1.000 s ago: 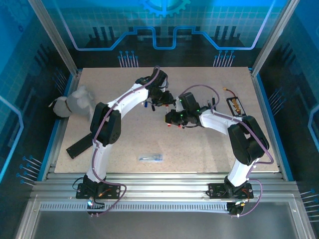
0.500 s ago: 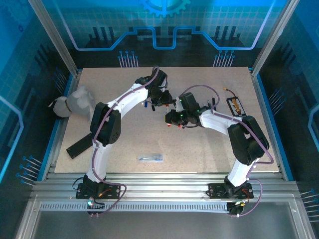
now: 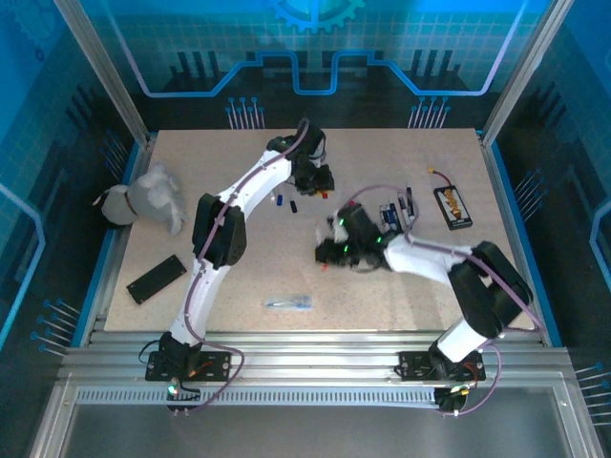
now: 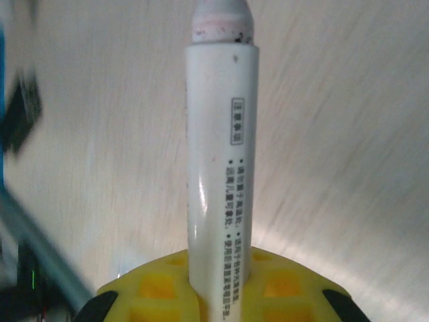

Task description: Open the pen caps

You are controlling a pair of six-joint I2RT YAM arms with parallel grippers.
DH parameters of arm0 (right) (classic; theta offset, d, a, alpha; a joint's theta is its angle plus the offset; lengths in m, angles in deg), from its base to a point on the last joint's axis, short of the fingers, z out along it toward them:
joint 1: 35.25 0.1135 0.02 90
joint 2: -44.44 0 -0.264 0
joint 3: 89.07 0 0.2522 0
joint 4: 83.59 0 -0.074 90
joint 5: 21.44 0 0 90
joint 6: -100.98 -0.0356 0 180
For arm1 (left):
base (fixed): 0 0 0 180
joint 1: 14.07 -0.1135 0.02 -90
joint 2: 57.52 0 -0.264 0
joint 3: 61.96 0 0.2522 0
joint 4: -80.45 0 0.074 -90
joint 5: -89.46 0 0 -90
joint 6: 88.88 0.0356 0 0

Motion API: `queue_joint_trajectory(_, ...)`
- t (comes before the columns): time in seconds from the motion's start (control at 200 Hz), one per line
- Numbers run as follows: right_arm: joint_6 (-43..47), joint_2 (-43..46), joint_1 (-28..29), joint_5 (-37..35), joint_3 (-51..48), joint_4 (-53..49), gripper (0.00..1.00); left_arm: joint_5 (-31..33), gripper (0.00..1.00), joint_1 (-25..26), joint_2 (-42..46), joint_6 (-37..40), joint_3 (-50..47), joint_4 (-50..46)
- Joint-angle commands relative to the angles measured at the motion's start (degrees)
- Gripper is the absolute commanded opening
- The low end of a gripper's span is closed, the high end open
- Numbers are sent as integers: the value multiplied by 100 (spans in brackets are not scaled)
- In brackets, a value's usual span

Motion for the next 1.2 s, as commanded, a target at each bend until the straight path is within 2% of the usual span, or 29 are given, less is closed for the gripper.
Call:
queue_joint_trajectory(0.0,-287,387,709,269,-297,-539,0,467,0,-410,-339,89,941,-209)
queue_joint_trajectory(0.11,-247,543,679,133,-238,-750,0,483,0,-410,-232,51,811,-180)
queue_joint_trajectory(0.345,131,487,131,-182,48,-1208,0,438,0,-407,543,138,-891,448)
queue_joint_trajectory(0.525,562,293,-105,-1170,660,-2098,0,553,0,-349,693,216,-1606,585)
queue_joint_trajectory(0.756,956,138,-616,-2146,1271,-2913,0,1109,0,-248,693,496,-1915,429)
queue_joint_trajectory(0.996,1207,174,-1280,-2254,1283,-2953,0,1354,0,-174,556,606,-2061,331)
queue_joint_trajectory(1.196,1322,16,-1532,-2293,1327,-2953,0,1407,0,-155,460,616,-2061,265)
